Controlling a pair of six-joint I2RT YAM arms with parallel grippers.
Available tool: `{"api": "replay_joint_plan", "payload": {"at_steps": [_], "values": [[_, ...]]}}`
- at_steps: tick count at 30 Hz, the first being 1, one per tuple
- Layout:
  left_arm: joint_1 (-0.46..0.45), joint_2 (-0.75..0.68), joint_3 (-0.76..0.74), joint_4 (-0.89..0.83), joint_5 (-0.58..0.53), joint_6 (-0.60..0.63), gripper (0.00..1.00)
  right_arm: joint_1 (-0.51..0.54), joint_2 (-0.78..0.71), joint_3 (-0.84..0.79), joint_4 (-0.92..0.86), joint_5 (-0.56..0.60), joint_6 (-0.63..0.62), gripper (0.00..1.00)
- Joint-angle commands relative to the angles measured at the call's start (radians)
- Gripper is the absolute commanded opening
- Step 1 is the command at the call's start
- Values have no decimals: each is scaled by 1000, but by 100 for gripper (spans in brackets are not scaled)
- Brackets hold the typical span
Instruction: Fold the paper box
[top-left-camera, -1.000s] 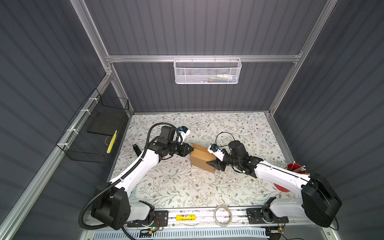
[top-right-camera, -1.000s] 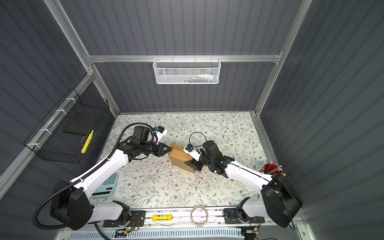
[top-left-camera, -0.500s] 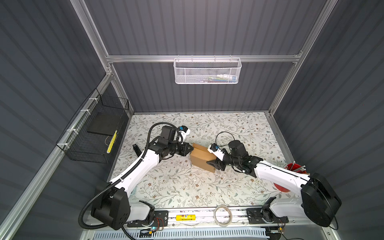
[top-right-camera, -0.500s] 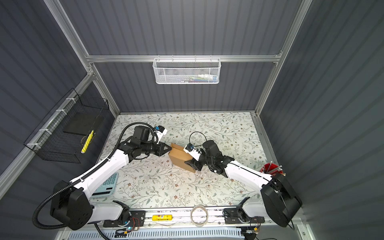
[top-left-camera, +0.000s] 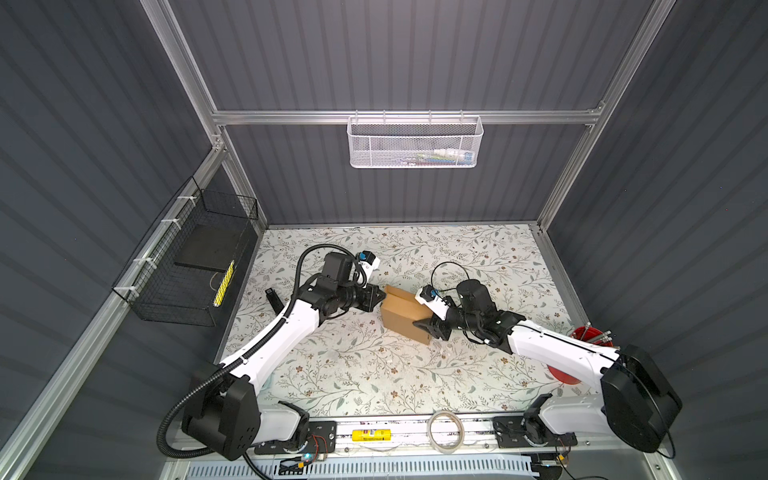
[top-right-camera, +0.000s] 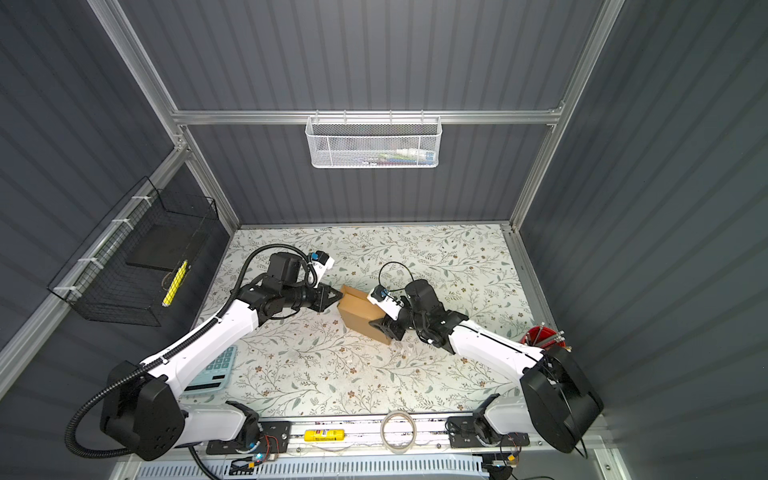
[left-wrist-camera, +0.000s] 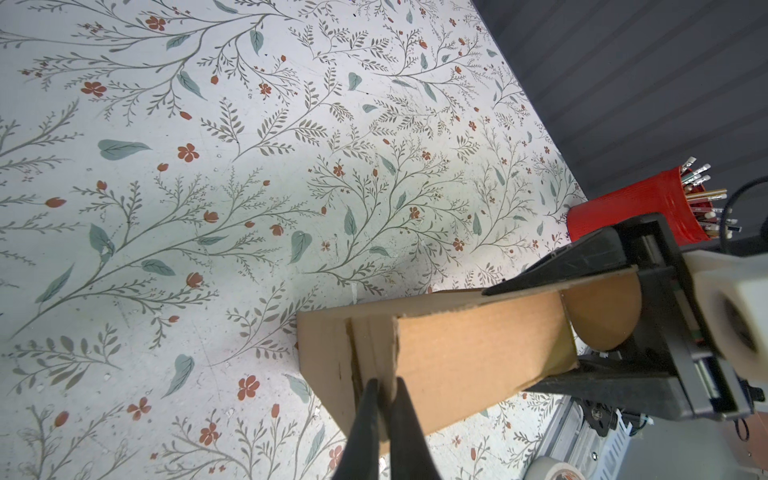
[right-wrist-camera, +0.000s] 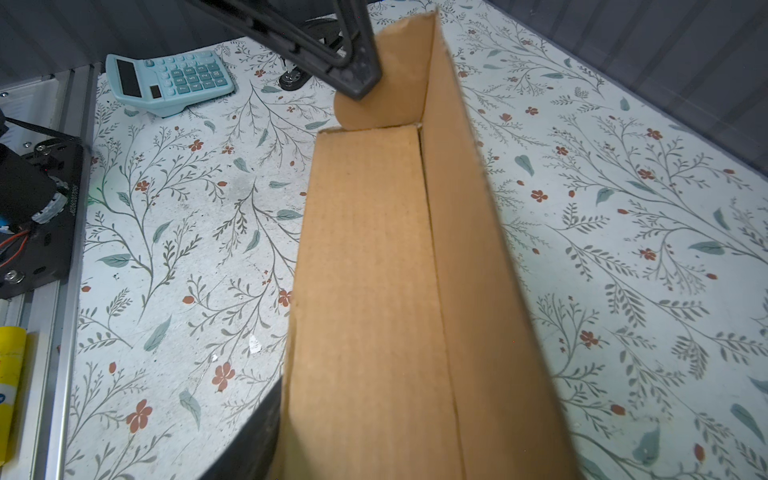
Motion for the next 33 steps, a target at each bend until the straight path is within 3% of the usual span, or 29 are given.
{"api": "replay_joint_plan", "payload": {"at_steps": [1, 33], "values": [[-6, -17, -30, 9, -33, -14, 7, 3, 7, 22, -8, -14, -7, 40], [-14, -60, -154, 87, -138, -45, 3, -1, 8, 19, 22, -6, -2, 43]]}}
